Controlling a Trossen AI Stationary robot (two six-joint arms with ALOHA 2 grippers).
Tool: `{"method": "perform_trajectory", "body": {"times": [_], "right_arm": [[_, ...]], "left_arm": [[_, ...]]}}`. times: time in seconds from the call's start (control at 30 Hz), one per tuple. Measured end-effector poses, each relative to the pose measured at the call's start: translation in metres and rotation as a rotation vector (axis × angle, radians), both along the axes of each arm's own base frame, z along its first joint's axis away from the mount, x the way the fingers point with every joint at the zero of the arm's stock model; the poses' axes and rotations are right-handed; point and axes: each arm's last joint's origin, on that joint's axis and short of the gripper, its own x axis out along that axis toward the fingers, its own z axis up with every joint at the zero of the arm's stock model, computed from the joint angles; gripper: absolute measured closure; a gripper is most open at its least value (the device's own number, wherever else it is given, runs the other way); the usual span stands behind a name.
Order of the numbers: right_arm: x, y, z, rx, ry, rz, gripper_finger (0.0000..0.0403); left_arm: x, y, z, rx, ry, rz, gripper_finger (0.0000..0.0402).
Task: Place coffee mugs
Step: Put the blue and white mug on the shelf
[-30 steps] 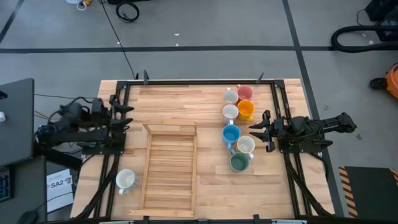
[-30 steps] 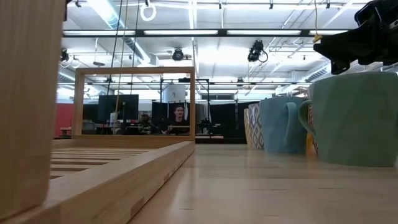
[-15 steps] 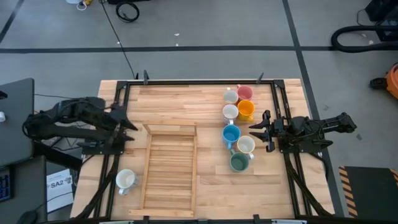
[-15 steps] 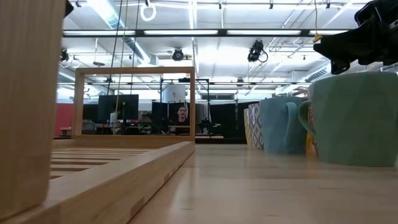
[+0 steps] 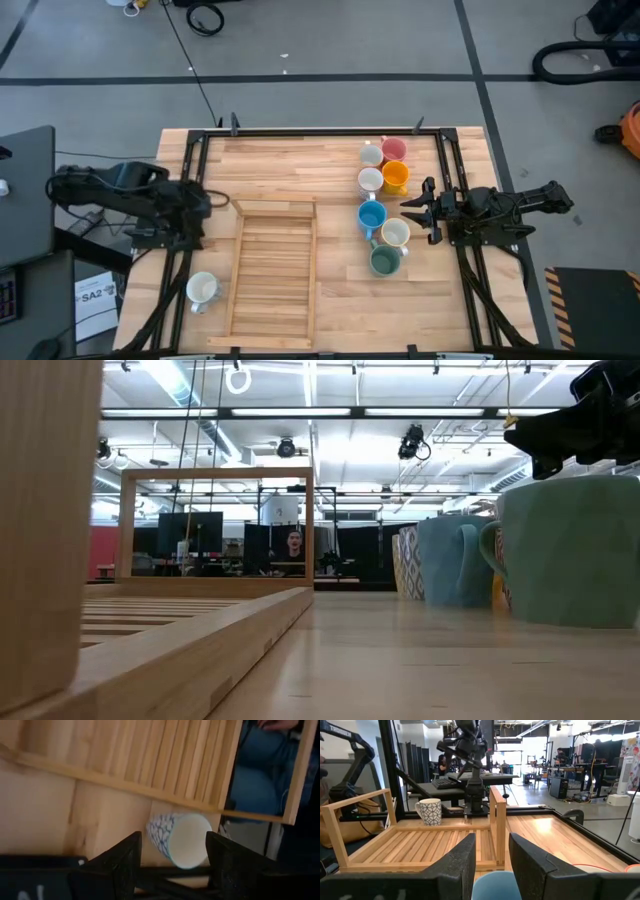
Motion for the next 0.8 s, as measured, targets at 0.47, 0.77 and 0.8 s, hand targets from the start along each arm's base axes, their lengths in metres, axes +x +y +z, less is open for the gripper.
{"method": "perform_trajectory", "body": {"times": [0.47,0.77,0.8], "right_arm": [[0.000,0.000,0.000,0.000,0.000,0.000,0.0279],[0.000,0.000,0.000,0.000,0.000,0.000,0.0279],[0.000,0.000,0.000,0.000,0.000,0.000,0.0279]], "left_arm": [[0.023,-0.057,-0.025,0.178,0.233,-0.175,0.0175],[0.031,-0.088,-0.046,0.309,0.330,-0.266,0.0175],[0.031,-0.091,-0.048,0.322,0.337,-0.272,0.0175]]}}
